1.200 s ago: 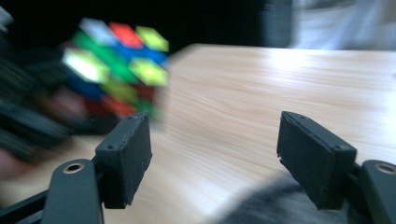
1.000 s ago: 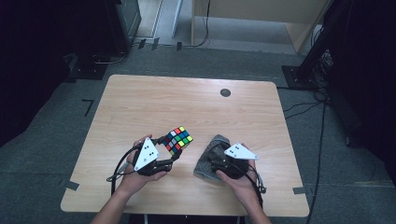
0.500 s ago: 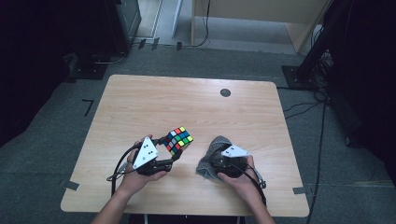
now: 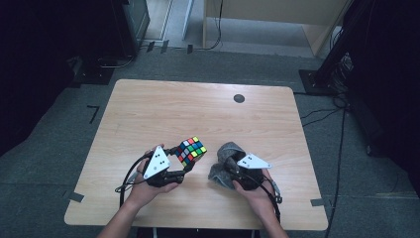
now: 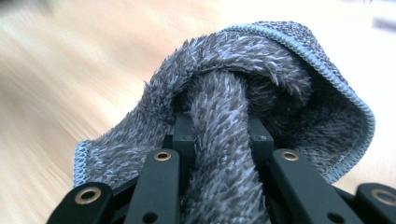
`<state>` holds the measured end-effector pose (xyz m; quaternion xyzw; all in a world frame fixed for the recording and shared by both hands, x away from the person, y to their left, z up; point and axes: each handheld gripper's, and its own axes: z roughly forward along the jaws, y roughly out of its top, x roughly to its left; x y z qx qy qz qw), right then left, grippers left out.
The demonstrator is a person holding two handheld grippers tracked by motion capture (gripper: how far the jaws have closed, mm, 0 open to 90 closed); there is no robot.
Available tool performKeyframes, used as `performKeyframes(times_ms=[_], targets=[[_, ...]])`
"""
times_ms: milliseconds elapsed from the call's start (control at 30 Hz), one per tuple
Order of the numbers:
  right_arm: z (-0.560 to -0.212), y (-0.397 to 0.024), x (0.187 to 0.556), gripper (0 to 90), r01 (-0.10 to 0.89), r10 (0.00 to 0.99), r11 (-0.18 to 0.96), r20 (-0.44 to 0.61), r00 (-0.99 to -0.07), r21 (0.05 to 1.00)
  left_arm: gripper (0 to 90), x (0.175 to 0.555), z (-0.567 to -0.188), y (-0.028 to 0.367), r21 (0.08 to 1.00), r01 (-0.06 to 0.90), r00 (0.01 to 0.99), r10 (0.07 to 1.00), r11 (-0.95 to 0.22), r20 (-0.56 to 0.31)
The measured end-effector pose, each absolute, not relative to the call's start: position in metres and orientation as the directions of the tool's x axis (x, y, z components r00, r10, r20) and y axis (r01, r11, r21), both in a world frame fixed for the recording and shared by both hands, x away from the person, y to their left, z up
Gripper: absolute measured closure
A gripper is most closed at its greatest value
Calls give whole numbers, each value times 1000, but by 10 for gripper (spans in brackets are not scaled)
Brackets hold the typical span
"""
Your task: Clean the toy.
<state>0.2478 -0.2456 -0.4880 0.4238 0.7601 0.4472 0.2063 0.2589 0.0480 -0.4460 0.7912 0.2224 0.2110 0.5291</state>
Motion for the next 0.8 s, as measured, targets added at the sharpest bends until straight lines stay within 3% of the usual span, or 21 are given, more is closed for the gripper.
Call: performKeyframes(times_ms=[233,367,500,567,667,800], targets=[[-438,-241,219,724,272,762,13,167,-625,962,342,251,-454,33,879,73,847,495,-471,194],[-421,-229,205,713,194,687,-22,155,-710,981,343,244,-455,23,869,32,867,447,-494,222],[-427,-222,207,705,238,681,6,170,-713,971,343,238,-451,22,884,-4,884,412,-468,222],[-435,-227,212,704,267,673,-43,225,-705,963,344,237,-451,23,876,-22,874,416,-482,251],[-441,-234,219,705,272,739,19,169,-653,962,344,239,-451,25,882,-11,875,423,-471,237],[-442,-241,221,704,292,773,6,181,-609,956,344,242,-450,27,887,7,879,425,-462,215]])
